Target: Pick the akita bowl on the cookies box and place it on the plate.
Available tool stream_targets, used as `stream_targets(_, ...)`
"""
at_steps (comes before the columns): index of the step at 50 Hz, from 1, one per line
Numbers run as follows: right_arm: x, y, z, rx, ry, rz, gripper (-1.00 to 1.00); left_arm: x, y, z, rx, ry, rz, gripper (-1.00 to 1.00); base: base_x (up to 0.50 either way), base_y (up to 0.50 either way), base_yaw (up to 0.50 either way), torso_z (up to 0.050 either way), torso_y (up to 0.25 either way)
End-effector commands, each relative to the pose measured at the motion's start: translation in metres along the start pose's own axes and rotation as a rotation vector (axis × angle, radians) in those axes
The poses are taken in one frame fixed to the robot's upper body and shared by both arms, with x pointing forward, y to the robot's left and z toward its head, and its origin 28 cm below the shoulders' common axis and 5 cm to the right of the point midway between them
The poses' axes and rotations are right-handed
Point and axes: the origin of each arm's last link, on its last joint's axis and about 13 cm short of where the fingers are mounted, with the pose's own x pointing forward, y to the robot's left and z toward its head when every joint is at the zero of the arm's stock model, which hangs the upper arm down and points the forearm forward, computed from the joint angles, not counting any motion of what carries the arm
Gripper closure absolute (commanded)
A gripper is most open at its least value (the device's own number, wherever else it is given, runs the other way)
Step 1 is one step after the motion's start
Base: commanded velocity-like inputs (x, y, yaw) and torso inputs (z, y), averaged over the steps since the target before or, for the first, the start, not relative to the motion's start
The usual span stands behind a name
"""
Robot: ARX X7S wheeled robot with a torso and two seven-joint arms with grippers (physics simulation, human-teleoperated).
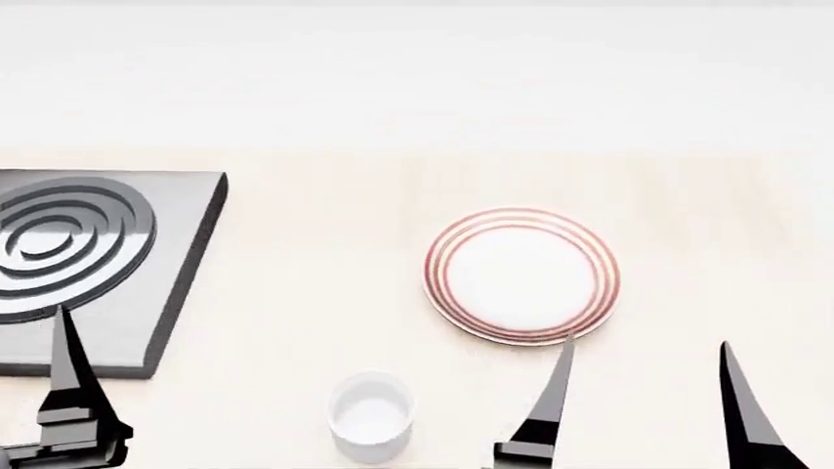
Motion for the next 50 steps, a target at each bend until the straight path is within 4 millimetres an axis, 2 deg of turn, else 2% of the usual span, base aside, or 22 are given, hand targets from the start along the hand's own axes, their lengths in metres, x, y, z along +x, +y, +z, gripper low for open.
stream_targets(1, -0.0001, 0.0002, 0.0000, 0.002, 0.000, 0.004, -1.00, 0.0002, 0.0002, -0.0005, 0.000, 0.001, 0.000, -1.00, 0.00, -0.50, 0.00, 0.000, 0.000)
stream_targets(16, 0.0011, 0.0003, -0.0041, 0.001, 0.039, 0.013, -1.00, 0.0009, -0.0004, 0.0005, 0.001, -0.001, 0.004, -1.00, 0.00, -0.47, 0.00, 0.000, 0.000)
stream_targets(30, -0.0006, 0.0013, -0.0047, -0.002, 0.026, 0.014, -1.00, 0.0006, -0.0004, 0.0002, -0.001, 0.007, 0.001, -1.00, 0.01, 0.00, 0.00, 0.000, 0.000)
stream_targets(42, -0.0008, 0.0009, -0.0034, -0.023, -0.001, -0.010, -1.00, -0.0001, -0.0001, -0.0006, 0.008, 0.007, -0.002, -1.00, 0.49, -0.01, 0.00, 0.000, 0.000)
stream_targets(50, -0.0015, 0.0002, -0.0034, -0.023, -0.013, -0.020, -1.00, 0.0013, 0.0013, 0.0022, -0.027, -0.009, -0.010, -1.00, 0.00, 0.00, 0.00, 0.030, 0.000)
